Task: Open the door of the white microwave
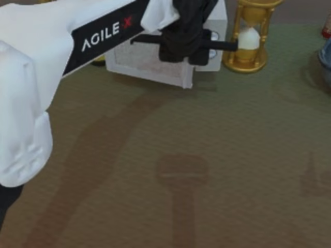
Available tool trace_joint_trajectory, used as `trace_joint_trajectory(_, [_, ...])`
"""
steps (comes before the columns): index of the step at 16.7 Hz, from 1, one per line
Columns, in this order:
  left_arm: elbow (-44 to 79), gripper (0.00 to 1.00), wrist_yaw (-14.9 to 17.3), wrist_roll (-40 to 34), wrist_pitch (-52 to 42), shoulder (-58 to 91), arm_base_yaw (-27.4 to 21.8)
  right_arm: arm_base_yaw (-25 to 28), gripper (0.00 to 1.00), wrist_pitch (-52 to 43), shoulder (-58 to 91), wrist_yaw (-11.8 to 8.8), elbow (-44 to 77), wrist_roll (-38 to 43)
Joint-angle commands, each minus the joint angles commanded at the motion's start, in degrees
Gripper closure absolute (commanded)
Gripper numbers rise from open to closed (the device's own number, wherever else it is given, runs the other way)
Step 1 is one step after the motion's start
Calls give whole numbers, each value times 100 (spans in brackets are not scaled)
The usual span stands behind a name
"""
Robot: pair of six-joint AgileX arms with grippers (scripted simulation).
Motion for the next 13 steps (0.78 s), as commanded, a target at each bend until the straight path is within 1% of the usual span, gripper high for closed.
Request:
trace_joint_trajectory(10, [-16,100,37,-10,20,-1,-37,0,0,0,0,0,0,0])
trace_joint_trajectory(13, [-367,100,109,194,215,-245,20,0,0,0,0,0,0,0])
